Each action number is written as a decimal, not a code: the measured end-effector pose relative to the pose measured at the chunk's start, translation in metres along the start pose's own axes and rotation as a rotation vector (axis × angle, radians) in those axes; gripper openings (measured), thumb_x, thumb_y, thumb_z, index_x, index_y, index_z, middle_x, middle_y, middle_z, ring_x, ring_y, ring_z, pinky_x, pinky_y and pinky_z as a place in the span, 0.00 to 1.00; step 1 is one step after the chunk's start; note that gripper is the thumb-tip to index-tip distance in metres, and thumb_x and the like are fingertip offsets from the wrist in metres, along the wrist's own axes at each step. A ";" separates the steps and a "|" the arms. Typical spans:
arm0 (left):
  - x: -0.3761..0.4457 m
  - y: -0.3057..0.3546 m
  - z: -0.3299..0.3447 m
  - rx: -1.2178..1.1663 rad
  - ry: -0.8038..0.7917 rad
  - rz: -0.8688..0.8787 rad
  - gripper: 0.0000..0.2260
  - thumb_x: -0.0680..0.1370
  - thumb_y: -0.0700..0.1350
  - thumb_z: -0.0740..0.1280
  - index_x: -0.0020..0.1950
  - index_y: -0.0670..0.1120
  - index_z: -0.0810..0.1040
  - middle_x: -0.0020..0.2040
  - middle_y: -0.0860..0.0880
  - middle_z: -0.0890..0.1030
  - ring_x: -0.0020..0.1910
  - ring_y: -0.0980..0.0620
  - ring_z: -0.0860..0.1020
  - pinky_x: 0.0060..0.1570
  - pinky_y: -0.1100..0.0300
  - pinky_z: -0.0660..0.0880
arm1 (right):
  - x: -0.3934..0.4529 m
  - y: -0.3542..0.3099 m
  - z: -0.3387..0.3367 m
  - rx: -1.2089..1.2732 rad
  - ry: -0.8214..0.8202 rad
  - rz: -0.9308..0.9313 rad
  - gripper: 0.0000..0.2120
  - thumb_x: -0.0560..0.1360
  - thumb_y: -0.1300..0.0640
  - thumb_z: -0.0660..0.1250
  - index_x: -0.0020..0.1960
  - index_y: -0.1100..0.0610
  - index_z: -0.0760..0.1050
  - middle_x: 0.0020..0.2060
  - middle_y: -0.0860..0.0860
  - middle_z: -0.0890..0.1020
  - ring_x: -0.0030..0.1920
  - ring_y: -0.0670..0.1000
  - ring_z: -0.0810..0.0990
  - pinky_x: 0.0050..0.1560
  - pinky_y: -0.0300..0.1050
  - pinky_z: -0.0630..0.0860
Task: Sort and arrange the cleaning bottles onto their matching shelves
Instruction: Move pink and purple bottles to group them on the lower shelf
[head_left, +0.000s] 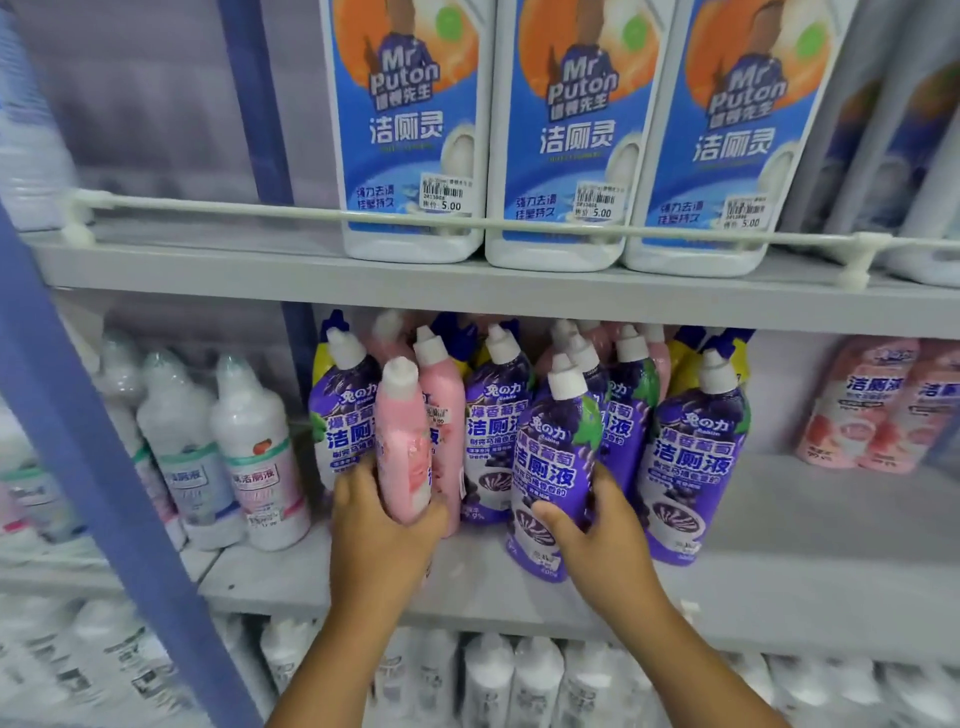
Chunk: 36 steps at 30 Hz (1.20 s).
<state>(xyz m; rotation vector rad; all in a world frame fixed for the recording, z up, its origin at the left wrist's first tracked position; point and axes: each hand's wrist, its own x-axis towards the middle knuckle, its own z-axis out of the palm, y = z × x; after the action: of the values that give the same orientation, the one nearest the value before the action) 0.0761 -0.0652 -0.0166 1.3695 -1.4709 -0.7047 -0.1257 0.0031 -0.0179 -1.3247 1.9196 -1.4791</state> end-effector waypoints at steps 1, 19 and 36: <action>-0.002 0.000 -0.002 -0.017 -0.018 0.001 0.24 0.64 0.52 0.76 0.57 0.54 0.73 0.52 0.54 0.72 0.50 0.48 0.78 0.48 0.54 0.73 | 0.000 -0.002 0.003 -0.013 -0.002 0.002 0.22 0.74 0.51 0.77 0.65 0.47 0.73 0.57 0.39 0.82 0.58 0.42 0.81 0.62 0.52 0.79; -0.033 -0.019 -0.060 -0.337 0.015 -0.093 0.22 0.72 0.42 0.78 0.61 0.59 0.77 0.49 0.62 0.86 0.46 0.66 0.83 0.49 0.59 0.78 | 0.058 -0.146 0.104 -0.297 -0.123 -0.188 0.35 0.78 0.51 0.72 0.78 0.59 0.60 0.71 0.59 0.70 0.72 0.59 0.70 0.66 0.49 0.73; -0.067 0.016 -0.072 -0.409 -0.221 -0.078 0.21 0.69 0.38 0.81 0.55 0.56 0.81 0.44 0.60 0.87 0.42 0.67 0.83 0.42 0.65 0.80 | -0.037 -0.114 0.003 0.173 -0.079 -0.103 0.19 0.69 0.50 0.80 0.55 0.45 0.75 0.43 0.43 0.84 0.41 0.41 0.82 0.41 0.37 0.79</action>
<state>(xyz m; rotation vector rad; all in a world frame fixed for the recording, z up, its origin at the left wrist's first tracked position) 0.1283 0.0163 0.0064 1.0615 -1.3493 -1.1672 -0.0549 0.0323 0.0748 -1.3979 1.6568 -1.5775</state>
